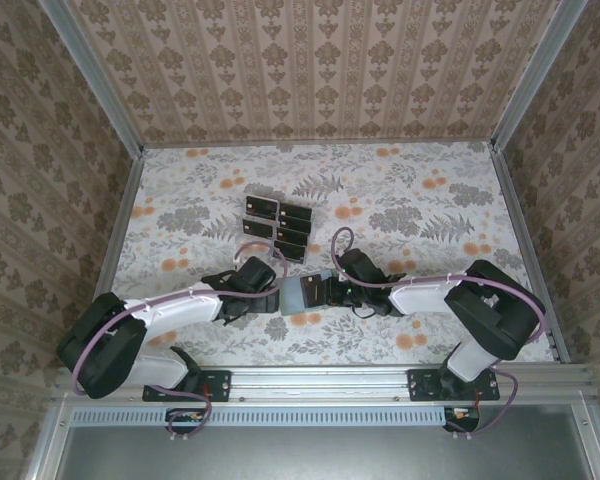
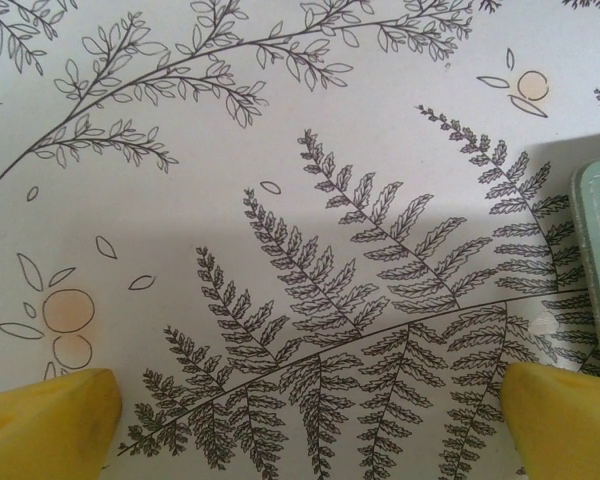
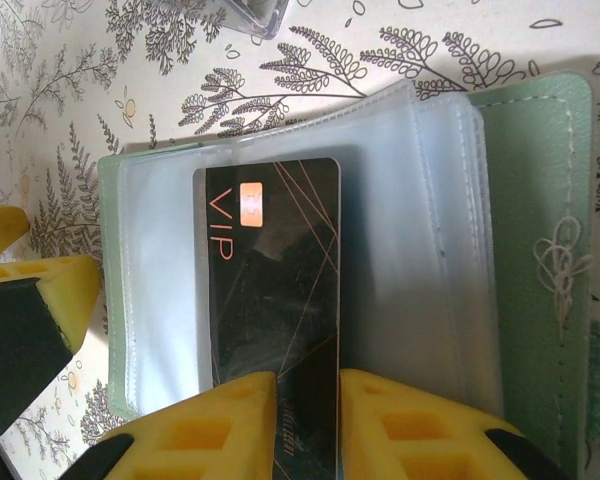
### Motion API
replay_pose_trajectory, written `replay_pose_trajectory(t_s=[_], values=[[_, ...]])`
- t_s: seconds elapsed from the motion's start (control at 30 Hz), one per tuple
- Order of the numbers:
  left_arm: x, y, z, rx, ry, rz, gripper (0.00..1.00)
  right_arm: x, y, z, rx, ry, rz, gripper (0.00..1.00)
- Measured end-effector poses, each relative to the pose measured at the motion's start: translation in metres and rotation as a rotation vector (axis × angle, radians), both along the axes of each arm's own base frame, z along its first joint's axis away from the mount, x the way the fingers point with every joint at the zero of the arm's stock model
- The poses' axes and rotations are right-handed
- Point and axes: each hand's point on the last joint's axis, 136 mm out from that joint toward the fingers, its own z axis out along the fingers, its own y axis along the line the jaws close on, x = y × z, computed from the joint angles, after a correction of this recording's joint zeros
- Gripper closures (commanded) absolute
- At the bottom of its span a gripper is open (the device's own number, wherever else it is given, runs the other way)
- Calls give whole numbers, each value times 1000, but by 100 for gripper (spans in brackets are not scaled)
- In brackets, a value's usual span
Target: Put the credit cards into the card holder
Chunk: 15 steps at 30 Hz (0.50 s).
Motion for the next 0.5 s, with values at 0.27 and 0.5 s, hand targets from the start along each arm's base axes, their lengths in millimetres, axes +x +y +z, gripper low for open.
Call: replay_pose_trajectory(t_s=[0.27,0.5], values=[[1,0,-1,5,-1,1,0,-1,6,-1,0,1,15,77],[1,0,-1,6,-1,1,0,-3,13,0,1,1,30,70]])
